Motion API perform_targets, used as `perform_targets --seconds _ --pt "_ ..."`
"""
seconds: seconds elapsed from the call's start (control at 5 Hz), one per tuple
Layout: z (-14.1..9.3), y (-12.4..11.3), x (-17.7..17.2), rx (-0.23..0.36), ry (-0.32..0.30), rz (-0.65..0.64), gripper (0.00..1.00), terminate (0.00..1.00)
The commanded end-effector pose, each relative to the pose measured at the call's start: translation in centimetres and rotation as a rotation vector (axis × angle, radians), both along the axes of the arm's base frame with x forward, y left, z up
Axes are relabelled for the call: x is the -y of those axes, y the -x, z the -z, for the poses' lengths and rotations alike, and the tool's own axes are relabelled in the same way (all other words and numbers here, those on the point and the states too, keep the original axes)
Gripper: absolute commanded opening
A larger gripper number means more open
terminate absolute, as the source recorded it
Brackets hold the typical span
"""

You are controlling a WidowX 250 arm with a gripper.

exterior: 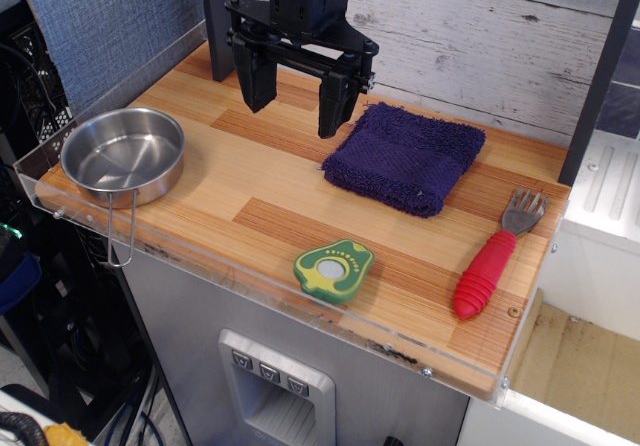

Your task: Place the metal pot on the purple cloth.

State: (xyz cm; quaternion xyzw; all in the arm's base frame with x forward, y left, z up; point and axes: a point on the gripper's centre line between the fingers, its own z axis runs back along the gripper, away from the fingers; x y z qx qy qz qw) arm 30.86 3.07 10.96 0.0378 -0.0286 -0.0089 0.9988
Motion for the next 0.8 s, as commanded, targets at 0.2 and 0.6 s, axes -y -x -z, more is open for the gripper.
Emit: perform_targets --seconds 0.2,0.6 --pt "1.1 0.1 -3.7 -0.011 -0.045 -0.063 1.00 0.00" --pt "2.4 1.4 -9.5 -0.001 -0.089 -0.112 1.00 0.00"
